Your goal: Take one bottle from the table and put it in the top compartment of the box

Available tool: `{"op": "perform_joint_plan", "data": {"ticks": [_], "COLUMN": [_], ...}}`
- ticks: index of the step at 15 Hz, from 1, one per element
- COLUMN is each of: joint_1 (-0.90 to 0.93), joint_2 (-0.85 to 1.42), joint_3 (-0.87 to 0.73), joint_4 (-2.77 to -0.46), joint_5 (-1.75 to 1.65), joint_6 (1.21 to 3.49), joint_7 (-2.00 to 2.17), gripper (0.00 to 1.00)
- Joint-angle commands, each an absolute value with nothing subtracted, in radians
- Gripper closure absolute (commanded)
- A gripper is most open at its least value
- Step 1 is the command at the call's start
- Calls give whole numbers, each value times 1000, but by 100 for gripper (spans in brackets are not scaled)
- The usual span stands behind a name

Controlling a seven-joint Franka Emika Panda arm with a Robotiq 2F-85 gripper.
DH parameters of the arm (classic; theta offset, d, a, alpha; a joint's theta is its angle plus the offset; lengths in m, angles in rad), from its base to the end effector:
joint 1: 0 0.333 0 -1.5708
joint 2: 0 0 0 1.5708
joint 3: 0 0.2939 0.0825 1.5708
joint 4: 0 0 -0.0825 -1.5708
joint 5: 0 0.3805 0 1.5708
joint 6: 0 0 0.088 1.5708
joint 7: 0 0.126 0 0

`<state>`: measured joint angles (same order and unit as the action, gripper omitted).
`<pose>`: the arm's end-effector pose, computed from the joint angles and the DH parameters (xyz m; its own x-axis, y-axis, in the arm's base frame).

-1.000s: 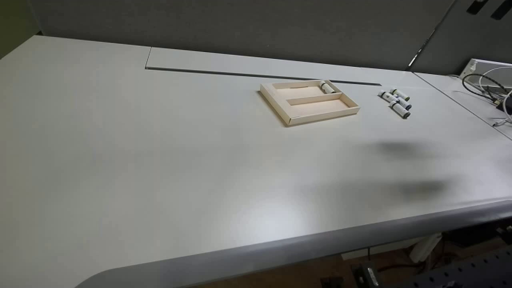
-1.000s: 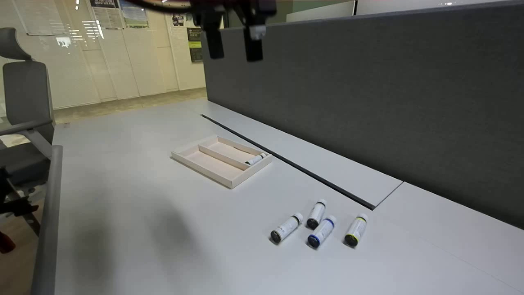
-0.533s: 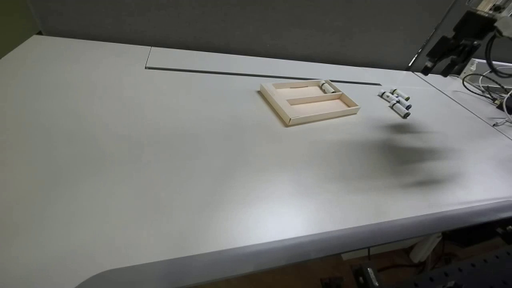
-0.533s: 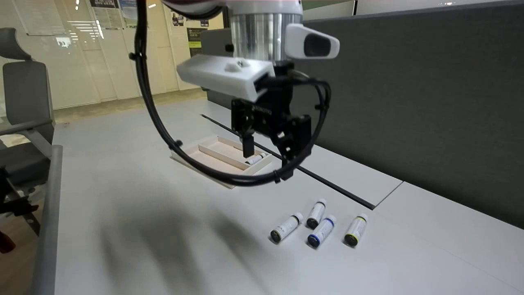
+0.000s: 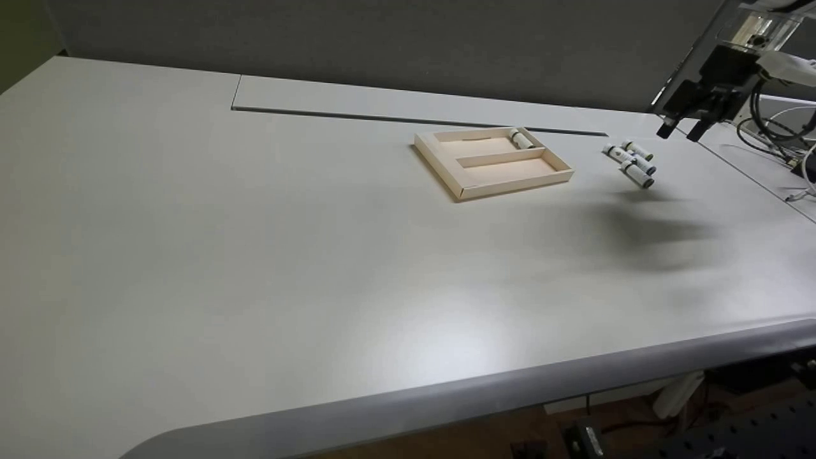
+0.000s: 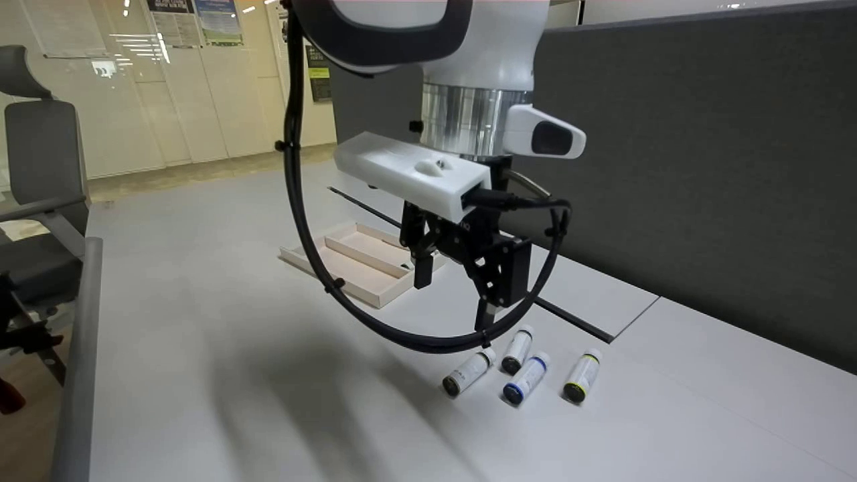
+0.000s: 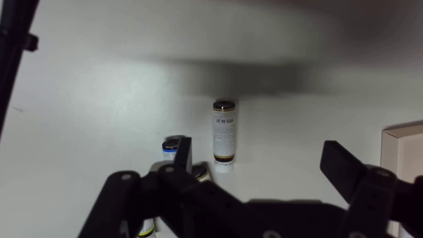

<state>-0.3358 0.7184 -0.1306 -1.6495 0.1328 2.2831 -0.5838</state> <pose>0.5930 -0.2864 0.1557 0.9966 0.0566 -0.0599 0.0537 -0.9974 -0.0487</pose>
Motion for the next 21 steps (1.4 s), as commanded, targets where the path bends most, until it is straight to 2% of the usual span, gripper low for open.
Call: {"op": "perform_joint_plan", "data": {"ticks": [1,16,17,18,21], "joint_1": [-363,-372,-370,-369,-364], "joint_2": [718,923,934,942,960], "joint_3": [-100,-58,-61,-62,-67], "joint_4": [-1644,-1536,-1525,-1517,-1491], "joint_5": [105,63,60,55,41], "joint_6": [2281,2401,2394,2392,2384], "joint_7": [-568,-552,-545,-540,-514], "gripper": [0,0,25,26,47]}}
